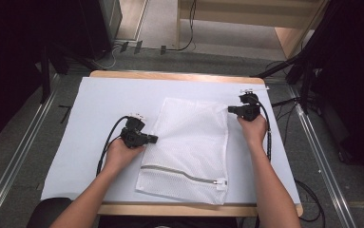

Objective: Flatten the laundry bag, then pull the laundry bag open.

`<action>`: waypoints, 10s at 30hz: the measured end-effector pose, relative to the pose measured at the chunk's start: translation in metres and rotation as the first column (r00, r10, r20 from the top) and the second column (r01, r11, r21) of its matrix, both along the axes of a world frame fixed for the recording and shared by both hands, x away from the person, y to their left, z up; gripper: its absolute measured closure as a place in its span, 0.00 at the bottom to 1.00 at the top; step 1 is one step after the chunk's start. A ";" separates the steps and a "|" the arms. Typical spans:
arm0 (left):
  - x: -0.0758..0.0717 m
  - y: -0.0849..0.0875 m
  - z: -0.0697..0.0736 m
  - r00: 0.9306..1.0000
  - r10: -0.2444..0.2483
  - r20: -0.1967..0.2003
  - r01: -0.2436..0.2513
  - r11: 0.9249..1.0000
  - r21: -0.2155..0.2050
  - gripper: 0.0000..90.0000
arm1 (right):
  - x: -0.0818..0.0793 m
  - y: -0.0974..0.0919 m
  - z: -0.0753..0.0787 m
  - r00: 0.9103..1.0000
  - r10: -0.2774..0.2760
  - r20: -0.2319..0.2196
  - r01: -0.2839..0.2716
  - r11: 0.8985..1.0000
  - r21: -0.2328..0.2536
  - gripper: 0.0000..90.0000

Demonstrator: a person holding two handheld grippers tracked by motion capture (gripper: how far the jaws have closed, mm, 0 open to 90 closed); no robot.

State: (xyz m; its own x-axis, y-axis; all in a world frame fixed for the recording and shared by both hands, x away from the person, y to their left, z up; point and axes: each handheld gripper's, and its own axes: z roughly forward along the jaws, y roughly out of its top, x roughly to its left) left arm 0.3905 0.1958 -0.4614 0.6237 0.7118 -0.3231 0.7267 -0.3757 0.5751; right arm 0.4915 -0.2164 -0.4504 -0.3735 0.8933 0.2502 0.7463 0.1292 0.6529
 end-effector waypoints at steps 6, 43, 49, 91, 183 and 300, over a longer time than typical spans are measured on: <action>0.001 0.001 0.000 1.000 0.001 -0.007 -0.001 1.000 -0.007 1.00 | -0.007 -0.007 0.013 0.999 0.004 0.042 -0.005 1.000 0.029 0.98; 0.001 0.001 0.000 1.000 -0.005 -0.017 0.004 1.000 -0.019 0.97 | -0.021 -0.004 0.001 1.000 0.020 -0.001 -0.020 0.999 -0.030 0.94; 0.002 0.001 0.008 1.000 -0.011 -0.011 0.011 1.000 -0.005 0.85 | -0.044 0.006 0.005 0.998 0.063 0.001 -0.063 0.998 -0.026 0.89; 0.038 0.045 0.014 0.987 0.162 -0.020 -0.162 0.987 0.006 1.00 | -0.083 0.071 -0.008 0.970 0.236 -0.058 -0.239 0.969 -0.061 0.99; -0.012 -0.028 0.057 0.986 -0.165 0.032 0.166 0.985 -0.052 0.44 | -0.154 0.062 -0.007 0.902 0.428 -0.053 -0.428 0.904 0.015 1.00; -0.028 -0.125 -0.004 0.926 -0.356 -0.126 0.346 0.934 -0.092 0.98 | -0.163 0.063 -0.024 0.841 0.539 0.038 -0.537 0.842 -0.043 0.99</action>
State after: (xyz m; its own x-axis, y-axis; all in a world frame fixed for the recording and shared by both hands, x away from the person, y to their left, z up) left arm 0.3626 0.0703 -0.4651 0.7751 0.4294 -0.4635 0.6297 -0.5854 0.5107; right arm 0.3284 -0.1539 -0.4739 -0.8082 0.5549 0.1973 0.5226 0.5212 0.6748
